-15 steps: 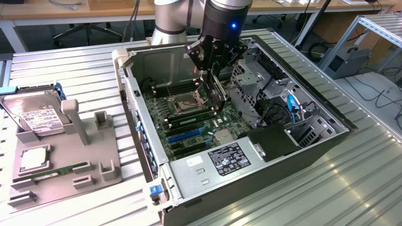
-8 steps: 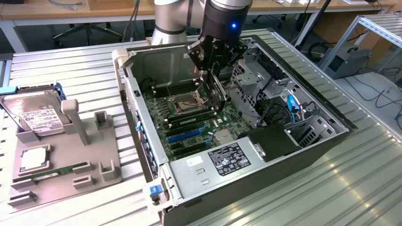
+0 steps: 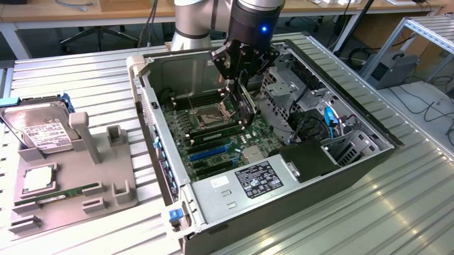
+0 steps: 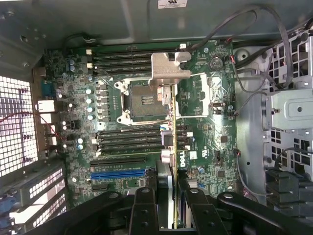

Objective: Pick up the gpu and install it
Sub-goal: 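Insert the gpu into the slot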

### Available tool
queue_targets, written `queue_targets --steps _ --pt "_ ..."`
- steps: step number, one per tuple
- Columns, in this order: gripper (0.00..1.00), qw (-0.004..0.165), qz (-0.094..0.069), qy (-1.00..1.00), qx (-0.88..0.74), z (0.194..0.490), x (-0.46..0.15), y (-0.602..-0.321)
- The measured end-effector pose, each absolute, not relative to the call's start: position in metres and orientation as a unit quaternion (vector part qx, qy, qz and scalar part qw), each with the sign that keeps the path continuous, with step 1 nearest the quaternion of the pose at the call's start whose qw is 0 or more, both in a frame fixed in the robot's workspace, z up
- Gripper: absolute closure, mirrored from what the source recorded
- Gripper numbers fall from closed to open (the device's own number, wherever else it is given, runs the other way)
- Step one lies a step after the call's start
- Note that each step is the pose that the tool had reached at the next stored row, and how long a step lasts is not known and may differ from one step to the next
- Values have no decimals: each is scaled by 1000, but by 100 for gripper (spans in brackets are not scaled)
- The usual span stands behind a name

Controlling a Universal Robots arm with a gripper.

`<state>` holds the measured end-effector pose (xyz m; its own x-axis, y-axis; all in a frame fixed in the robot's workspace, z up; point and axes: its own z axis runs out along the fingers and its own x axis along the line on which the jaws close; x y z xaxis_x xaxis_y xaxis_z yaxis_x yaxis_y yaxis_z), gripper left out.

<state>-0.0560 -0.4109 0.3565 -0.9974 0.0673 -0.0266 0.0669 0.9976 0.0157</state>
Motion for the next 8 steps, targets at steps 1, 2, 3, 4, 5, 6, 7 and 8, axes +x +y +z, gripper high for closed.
queue_targets --steps 1,2,3,4,5,6,7,8 --pt "73 14 7 999 31 357 -56 -411" --pt "73 14 7 999 29 357 -56 -411" --pt "73 13 8 1000 23 357 -56 -411" --pt "73 13 8 1000 21 357 -56 -411" --pt "73 13 8 1000 17 357 -56 -411" --pt "73 13 8 1000 9 357 -56 -411" --pt "73 13 8 1000 6 357 -56 -411" --pt "73 13 8 1000 3 357 -56 -411"
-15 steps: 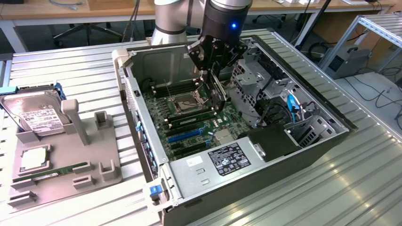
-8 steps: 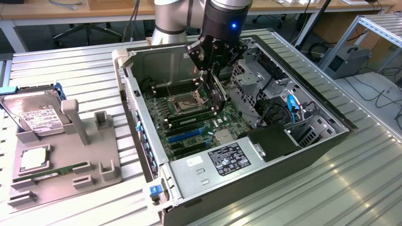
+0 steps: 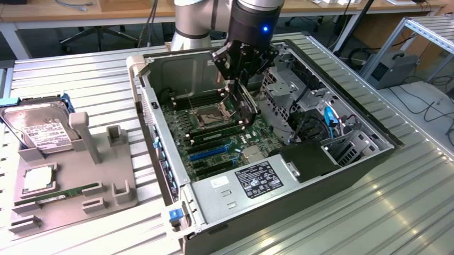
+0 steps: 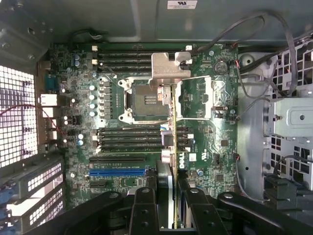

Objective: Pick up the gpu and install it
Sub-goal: 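Insert the gpu into the slot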

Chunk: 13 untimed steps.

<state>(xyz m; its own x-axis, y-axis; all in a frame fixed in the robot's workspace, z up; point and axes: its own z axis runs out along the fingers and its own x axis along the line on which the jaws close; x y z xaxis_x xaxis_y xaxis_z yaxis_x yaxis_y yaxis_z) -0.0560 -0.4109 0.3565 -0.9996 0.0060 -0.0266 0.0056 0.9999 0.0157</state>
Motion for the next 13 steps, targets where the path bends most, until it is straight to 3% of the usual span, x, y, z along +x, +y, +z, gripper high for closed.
queue_targets --steps 13 --pt "73 13 8 999 -43 357 -56 -411"
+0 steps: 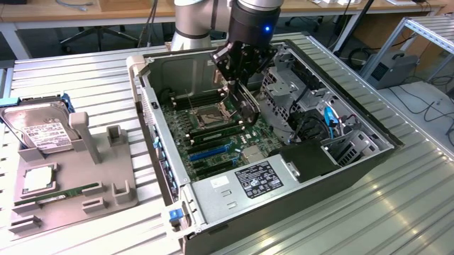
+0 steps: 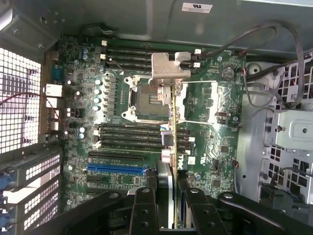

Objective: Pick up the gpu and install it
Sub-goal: 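Insert the gpu into the slot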

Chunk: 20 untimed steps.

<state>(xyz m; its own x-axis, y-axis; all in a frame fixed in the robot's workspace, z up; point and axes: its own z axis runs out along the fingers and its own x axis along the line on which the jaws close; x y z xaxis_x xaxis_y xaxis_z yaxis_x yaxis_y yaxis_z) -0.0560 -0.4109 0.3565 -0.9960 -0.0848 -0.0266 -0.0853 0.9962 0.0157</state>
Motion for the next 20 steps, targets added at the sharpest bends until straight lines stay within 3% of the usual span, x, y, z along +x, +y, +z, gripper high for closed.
queue_targets --steps 20 --pt "73 12 9 994 -109 357 -56 -411"
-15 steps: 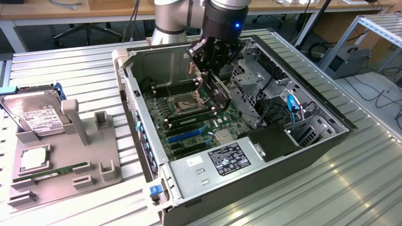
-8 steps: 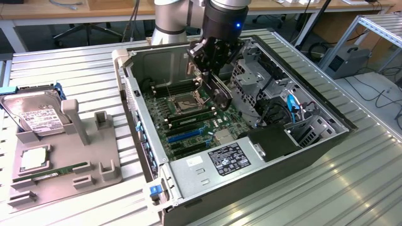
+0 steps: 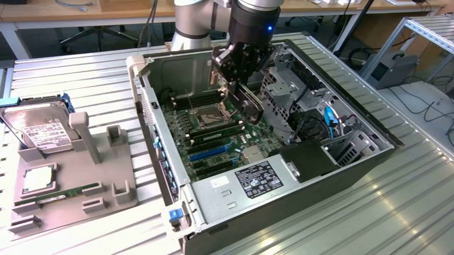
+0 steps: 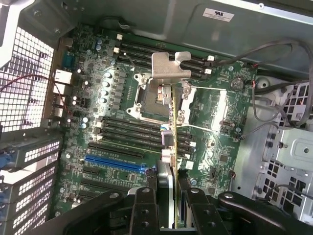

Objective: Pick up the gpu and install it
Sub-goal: 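Insert the gpu into the slot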

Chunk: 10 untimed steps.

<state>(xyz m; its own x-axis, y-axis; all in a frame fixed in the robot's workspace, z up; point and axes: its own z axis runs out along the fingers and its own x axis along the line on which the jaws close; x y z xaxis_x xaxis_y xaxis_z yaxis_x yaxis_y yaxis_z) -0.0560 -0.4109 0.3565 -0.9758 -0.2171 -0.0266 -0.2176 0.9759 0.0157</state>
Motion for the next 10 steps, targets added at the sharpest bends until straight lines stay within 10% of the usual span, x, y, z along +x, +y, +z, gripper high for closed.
queue_targets --steps 10 --pt "73 12 10 990 -138 357 -56 -411"
